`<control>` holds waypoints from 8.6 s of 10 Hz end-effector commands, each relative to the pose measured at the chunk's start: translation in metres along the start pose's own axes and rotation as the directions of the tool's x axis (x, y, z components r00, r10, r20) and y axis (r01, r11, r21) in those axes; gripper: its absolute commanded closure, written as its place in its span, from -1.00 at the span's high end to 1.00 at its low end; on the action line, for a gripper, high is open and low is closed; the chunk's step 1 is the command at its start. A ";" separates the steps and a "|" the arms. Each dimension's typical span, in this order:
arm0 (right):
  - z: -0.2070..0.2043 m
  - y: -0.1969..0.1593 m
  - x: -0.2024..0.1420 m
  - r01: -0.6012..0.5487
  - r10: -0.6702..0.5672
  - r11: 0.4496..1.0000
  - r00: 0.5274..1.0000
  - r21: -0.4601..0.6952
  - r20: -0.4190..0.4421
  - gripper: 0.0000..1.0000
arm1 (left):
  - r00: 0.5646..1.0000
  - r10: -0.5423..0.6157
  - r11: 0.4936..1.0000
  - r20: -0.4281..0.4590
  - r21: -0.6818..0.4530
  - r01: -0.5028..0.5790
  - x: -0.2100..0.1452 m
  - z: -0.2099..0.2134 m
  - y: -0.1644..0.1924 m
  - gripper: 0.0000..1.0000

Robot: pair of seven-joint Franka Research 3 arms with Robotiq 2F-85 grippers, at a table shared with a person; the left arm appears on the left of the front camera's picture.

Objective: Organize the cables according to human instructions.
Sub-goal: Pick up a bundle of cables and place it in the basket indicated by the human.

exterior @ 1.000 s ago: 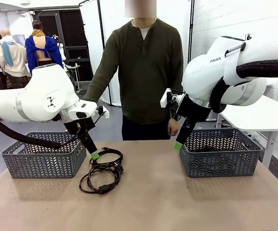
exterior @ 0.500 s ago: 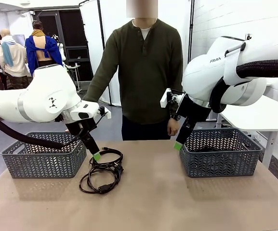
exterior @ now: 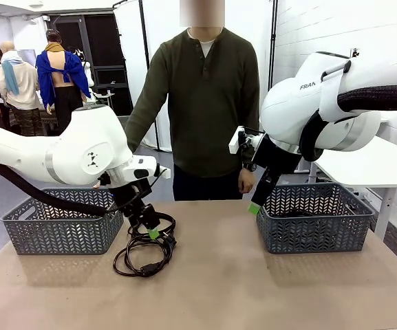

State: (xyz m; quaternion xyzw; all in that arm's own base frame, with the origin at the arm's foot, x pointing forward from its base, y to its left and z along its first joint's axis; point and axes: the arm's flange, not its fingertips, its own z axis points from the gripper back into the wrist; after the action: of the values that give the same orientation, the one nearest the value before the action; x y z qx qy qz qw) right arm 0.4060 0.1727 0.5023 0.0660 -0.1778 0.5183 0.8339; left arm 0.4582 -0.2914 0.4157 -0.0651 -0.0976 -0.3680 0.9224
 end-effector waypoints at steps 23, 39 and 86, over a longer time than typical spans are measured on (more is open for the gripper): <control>-0.001 0.000 -0.001 0.002 -0.002 1.000 1.000 -0.009 -0.001 1.00 | 0.954 0.282 0.960 -0.107 0.027 -0.280 0.038 -0.094 -0.018 1.00; -0.001 0.000 -0.001 0.002 -0.002 1.000 1.000 -0.009 -0.001 1.00 | 0.945 0.287 0.956 -0.158 0.110 -0.272 0.054 -0.119 -0.021 -0.73; -0.001 0.000 -0.001 0.002 -0.002 1.000 1.000 -0.009 -0.001 1.00 | 0.794 -0.517 0.833 -0.320 0.025 0.552 -0.041 0.136 0.163 -1.00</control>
State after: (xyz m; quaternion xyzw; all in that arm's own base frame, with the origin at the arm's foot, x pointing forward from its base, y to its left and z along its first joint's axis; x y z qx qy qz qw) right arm 0.4060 0.1725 0.5026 0.0661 -0.1781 0.5181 0.8339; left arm 0.5242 -0.1311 0.5357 0.0693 0.0280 -0.5947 0.8004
